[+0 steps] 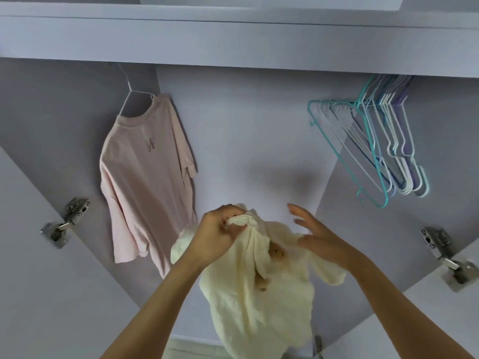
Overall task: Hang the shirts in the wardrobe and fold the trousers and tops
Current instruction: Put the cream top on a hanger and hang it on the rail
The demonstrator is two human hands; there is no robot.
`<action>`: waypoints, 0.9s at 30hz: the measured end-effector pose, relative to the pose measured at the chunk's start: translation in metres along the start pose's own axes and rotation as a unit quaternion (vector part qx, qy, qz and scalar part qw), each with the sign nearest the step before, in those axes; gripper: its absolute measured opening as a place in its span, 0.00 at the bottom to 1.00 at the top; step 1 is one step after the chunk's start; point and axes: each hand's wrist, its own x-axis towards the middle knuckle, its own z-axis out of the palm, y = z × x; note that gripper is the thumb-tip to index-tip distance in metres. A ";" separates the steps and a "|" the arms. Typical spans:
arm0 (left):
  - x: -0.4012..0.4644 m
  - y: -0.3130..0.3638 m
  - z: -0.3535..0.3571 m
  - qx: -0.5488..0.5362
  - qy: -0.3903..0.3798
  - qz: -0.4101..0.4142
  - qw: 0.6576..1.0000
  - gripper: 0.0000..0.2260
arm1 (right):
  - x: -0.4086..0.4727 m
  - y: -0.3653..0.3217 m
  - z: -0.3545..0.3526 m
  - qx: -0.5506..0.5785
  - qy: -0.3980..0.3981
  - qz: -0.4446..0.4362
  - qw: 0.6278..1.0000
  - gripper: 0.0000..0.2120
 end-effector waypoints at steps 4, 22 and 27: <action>0.010 0.028 0.014 -0.065 0.012 0.026 0.997 0.13 | 0.009 -0.011 0.034 -0.058 -0.100 -0.042 0.992 0.16; 0.095 0.014 0.024 0.124 -0.148 -0.202 0.960 0.24 | 0.028 0.014 -0.067 -0.530 0.242 -0.072 0.810 0.21; 0.121 0.041 0.055 0.331 -0.156 -0.047 0.929 0.24 | 0.036 -0.013 -0.140 -0.569 0.378 0.109 0.722 0.23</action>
